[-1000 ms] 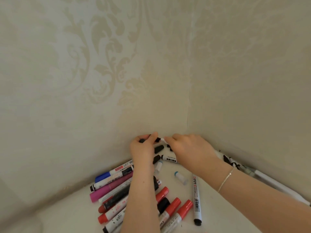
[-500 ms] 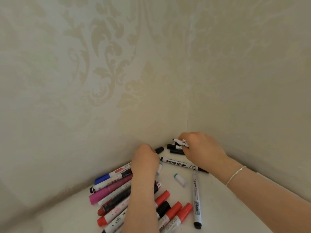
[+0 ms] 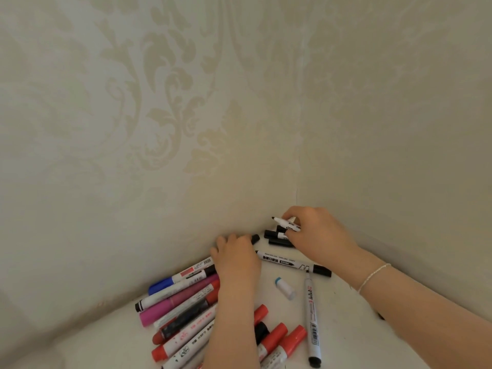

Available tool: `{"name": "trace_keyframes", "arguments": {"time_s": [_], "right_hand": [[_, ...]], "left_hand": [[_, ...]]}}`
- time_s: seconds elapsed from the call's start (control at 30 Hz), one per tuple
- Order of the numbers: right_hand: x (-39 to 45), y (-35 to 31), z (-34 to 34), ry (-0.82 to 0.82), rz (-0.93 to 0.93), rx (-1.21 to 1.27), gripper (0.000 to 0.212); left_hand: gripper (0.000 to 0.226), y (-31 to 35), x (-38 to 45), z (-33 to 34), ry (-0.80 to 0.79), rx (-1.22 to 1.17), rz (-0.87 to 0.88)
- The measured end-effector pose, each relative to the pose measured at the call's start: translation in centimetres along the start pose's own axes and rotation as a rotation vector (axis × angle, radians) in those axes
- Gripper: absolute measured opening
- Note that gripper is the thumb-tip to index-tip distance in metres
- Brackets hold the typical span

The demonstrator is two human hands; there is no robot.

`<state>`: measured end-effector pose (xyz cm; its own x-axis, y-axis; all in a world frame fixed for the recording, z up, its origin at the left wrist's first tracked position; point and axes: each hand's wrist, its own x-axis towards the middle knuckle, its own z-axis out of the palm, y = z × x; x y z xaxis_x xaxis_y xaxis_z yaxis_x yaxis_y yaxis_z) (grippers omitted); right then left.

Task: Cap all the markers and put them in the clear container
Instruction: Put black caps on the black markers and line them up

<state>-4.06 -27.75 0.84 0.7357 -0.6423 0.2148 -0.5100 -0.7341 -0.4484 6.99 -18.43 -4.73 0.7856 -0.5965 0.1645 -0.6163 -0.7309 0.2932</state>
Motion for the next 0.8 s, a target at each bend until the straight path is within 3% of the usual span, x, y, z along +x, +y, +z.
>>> {"name": "trace_keyframes", "arguments": {"time_s": [0.27, 0.53, 0.7, 0.8], "right_hand": [[0.13, 0.47, 0.08, -0.008, 0.040, 0.126, 0.022], [0.13, 0.48, 0.13, -0.004, 0.053, 0.172, 0.022], [-0.02, 0.41, 0.09, -0.020, 0.047, 0.183, 0.023], [-0.15, 0.41, 0.13, -0.014, 0.050, 0.196, 0.022]], "left_hand": [[0.019, 0.96, 0.03, 0.29, 0.004, -0.033, 0.014], [0.029, 0.62, 0.14, 0.11, -0.109, -0.004, 0.030], [0.026, 0.50, 0.30, 0.42, -0.112, 0.023, 0.013], [0.026, 0.44, 0.50, 0.59, -0.074, -0.085, -0.005]]}}
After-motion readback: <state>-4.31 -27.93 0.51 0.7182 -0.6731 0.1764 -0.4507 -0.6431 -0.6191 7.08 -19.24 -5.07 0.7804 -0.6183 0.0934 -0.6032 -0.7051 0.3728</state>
